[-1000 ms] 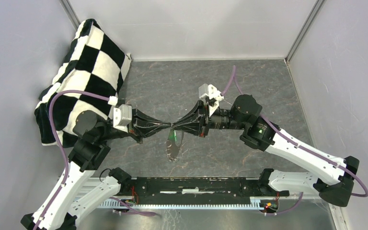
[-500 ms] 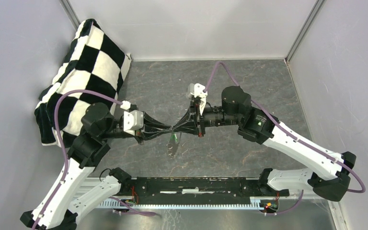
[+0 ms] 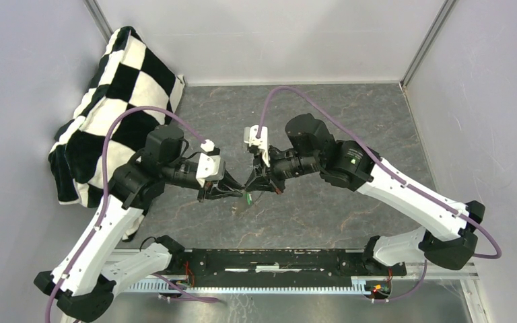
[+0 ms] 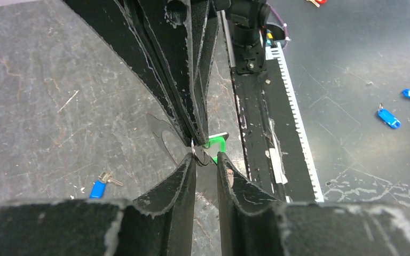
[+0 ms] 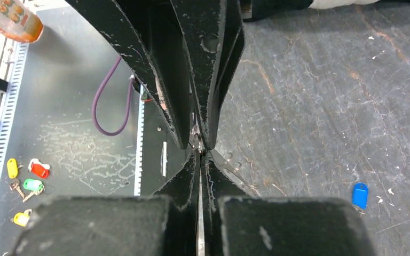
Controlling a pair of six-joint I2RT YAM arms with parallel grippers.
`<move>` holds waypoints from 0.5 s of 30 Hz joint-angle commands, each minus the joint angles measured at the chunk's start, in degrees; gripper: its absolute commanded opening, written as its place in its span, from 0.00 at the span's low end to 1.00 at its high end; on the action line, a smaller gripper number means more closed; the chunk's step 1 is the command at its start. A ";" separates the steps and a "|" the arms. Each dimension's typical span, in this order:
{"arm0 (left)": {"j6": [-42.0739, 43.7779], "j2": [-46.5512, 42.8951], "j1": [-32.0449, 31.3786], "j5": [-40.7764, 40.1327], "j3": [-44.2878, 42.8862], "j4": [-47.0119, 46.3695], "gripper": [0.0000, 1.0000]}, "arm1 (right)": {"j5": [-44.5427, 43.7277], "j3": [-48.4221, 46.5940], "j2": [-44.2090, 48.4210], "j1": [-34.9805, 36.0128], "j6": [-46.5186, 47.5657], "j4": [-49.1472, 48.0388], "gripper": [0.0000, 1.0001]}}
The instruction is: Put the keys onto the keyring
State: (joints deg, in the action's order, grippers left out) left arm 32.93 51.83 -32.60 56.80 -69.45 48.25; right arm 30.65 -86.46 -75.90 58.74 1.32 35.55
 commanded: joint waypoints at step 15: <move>10.73 3.90 0.08 2.56 -6.02 10.68 0.18 | -1.72 -10.64 -5.26 3.72 6.05 8.48 0.00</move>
State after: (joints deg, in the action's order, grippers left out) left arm 40.82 55.09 -32.60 57.74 -72.90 57.84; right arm 28.84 -92.88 -80.40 61.76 6.15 44.47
